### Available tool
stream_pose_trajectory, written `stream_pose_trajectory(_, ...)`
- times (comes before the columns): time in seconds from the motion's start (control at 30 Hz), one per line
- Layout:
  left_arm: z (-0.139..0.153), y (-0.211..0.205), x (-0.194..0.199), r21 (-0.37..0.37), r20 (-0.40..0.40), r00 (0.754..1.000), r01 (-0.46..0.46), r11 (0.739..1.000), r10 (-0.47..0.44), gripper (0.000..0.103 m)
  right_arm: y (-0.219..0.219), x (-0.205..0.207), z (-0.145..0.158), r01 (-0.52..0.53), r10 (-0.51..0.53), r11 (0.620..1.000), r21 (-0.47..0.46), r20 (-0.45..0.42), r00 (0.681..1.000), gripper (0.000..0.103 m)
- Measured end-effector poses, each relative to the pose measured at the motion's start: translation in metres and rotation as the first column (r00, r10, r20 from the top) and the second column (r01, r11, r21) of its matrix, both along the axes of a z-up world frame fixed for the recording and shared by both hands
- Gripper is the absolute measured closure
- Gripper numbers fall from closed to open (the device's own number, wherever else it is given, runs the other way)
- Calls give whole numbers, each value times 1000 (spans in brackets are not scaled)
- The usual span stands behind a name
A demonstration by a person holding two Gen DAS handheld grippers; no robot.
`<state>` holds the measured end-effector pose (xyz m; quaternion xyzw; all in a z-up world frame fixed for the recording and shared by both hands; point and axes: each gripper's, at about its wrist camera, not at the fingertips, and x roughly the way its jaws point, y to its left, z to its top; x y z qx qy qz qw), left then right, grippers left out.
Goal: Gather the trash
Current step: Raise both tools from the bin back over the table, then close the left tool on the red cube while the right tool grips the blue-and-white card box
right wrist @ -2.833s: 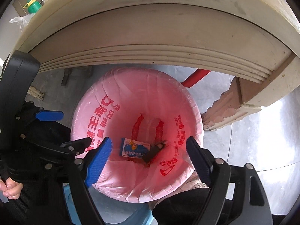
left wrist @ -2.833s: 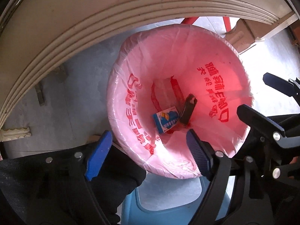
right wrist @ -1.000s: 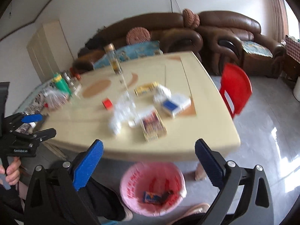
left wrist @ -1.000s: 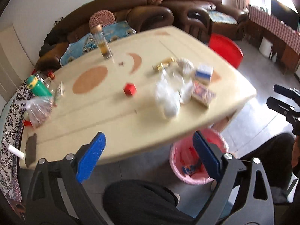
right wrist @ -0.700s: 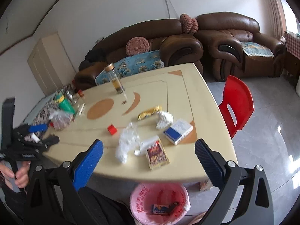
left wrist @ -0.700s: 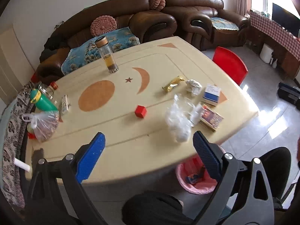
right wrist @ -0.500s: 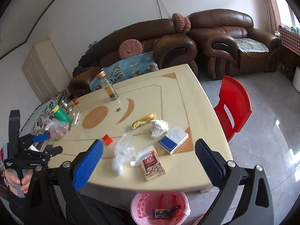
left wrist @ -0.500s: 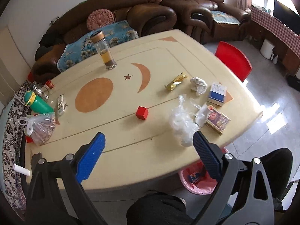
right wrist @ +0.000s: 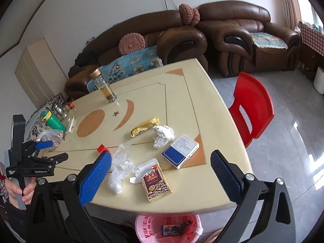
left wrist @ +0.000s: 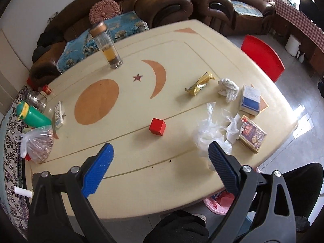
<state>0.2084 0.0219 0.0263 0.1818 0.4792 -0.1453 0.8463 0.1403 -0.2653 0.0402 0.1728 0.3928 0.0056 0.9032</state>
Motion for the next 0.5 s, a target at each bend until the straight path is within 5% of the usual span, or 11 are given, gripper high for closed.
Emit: stream_pose_trajectory(0.5, -74, -9, 60, 66, -88, 994, 69, 995, -63, 11, -1, 52, -69, 34, -32, 999, 13, -123, 992, 7)
